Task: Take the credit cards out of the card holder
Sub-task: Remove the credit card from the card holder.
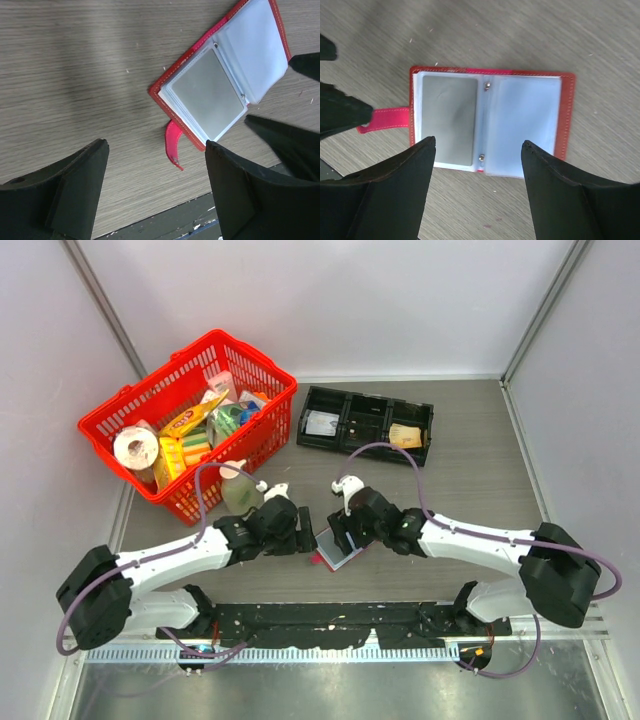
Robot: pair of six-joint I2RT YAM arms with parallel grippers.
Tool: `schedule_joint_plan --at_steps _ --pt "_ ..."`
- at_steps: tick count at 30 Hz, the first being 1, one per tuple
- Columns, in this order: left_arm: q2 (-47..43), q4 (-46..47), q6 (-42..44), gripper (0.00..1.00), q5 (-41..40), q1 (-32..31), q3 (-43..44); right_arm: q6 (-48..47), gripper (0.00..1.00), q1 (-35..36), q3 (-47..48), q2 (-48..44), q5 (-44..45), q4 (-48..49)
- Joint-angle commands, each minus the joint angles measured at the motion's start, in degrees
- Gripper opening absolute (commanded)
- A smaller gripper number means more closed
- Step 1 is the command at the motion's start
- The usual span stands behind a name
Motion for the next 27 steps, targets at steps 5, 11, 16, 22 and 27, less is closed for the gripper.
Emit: schedule_joint_plan --at_steps 5,11,16,22,27 --pt "5.8 10.9 -6.4 0.72 4.8 -2.1 -1.6 1.3 0.73 6.1 -1.7 1.8 3.6 7.4" --pt "6.2 12.4 -7.5 0.46 5.4 -2.6 -4.1 1.9 0.75 8.6 -0.9 3.6 4.8 6.7" --pt "6.3 14.0 -8.2 0.32 6.1 -2.6 -5.8 2.3 0.77 10.6 0.7 6.2 7.4 5.9" --pt "7.1 15.8 -8.5 0.26 7.5 -2.6 -6.4 2.6 0.77 11.8 2.6 8.7 11.0 4.5" --pt "7.8 16.7 -8.6 0.12 8.0 -2.7 -6.8 2.6 0.77 11.9 3.1 8.9 13.7 3.6"
